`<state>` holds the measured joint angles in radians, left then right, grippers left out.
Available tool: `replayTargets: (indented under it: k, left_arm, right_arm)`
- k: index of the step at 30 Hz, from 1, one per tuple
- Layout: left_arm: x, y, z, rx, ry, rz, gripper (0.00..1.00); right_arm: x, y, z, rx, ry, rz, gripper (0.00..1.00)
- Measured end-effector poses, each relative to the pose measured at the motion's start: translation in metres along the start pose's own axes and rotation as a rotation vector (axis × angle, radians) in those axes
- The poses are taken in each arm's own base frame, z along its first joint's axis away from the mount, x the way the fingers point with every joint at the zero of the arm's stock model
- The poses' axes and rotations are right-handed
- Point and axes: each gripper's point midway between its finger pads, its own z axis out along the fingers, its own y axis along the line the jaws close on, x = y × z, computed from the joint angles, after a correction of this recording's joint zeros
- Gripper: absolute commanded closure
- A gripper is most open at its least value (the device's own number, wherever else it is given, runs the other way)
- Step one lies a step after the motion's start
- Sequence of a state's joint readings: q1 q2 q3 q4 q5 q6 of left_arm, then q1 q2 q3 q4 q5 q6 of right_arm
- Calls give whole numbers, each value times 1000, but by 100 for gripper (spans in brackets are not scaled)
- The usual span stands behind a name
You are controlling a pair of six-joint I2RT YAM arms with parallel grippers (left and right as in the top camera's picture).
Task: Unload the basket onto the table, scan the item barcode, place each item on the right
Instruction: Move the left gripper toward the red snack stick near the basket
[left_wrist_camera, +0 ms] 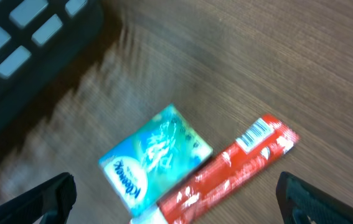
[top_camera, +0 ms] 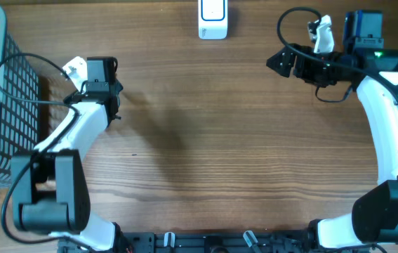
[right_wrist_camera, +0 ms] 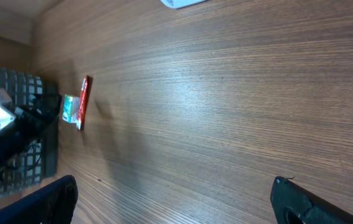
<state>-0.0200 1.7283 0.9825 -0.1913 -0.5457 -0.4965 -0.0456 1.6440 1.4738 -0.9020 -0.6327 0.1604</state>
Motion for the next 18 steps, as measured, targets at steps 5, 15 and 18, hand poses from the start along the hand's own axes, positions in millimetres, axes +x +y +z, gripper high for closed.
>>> replayTargets:
  k: [5,15,18]
  left_arm:
    - [4,-2,18,-27,-21,53,0]
    - [23,26,49,-113,44,78,0]
    - [19,30,52,-118,38,69,0]
  right_arm:
    - [4,3,5,25,16,-17,1]
    - [6,3,8,49,21,-29,1]
    - [6,2,8,55,20,-33,0]
